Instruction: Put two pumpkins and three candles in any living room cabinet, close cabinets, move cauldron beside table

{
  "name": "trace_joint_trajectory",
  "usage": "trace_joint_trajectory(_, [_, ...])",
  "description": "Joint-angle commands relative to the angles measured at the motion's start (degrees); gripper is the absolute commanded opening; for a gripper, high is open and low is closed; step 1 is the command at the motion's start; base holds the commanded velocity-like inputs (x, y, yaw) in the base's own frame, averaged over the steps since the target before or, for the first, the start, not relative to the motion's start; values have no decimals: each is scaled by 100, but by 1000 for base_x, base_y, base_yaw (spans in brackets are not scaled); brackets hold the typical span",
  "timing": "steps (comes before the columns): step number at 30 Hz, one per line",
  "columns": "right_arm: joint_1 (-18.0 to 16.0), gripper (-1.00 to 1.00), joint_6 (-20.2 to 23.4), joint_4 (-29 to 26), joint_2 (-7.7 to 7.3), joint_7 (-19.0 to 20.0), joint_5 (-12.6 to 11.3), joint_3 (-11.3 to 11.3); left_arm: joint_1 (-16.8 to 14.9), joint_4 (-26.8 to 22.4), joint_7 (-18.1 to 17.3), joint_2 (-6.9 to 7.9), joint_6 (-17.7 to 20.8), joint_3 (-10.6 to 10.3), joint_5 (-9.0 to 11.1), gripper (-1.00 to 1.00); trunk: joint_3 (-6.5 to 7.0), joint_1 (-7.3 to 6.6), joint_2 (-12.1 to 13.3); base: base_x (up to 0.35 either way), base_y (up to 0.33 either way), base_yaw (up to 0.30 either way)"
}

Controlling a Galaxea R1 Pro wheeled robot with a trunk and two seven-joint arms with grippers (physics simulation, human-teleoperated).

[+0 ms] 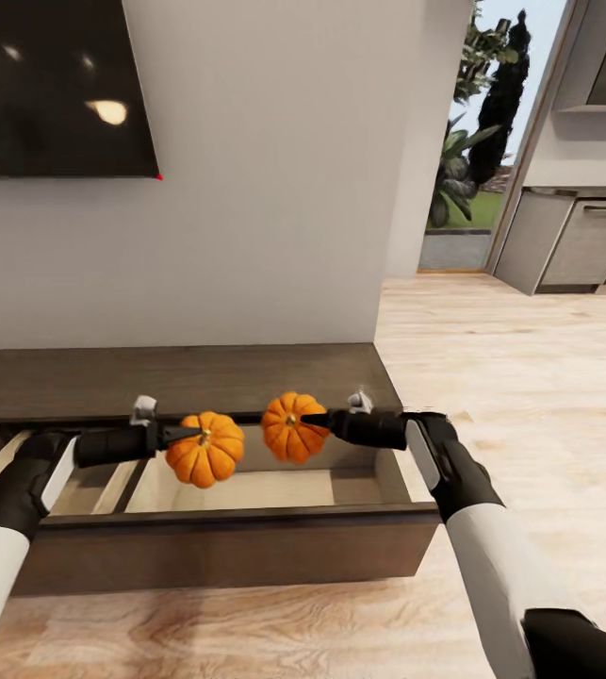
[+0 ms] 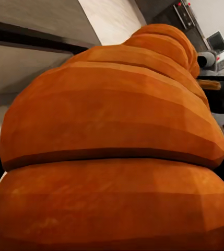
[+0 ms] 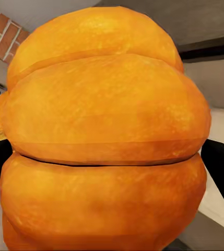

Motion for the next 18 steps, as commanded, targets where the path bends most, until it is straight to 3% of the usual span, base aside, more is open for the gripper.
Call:
trace_joint_trajectory(1, [-2, -100, 25, 93, -2, 68, -70, -6, 0, 26, -8, -12, -29, -17, 15, -100, 1, 0, 0, 0, 0, 0])
trace_joint_trajectory(13, [-2, -100, -78, 671, -166, 475, -71, -11, 0, 33, -38, -61, -62, -34, 31, -100, 1, 0, 0, 7, 0, 0])
trace_joint_trajectory(18, [-6, -100, -265, 946, -209, 485, -46, -8, 0, 54, -31, -56, -67, -23, 11, -100, 1, 0, 0, 282, 0, 0])
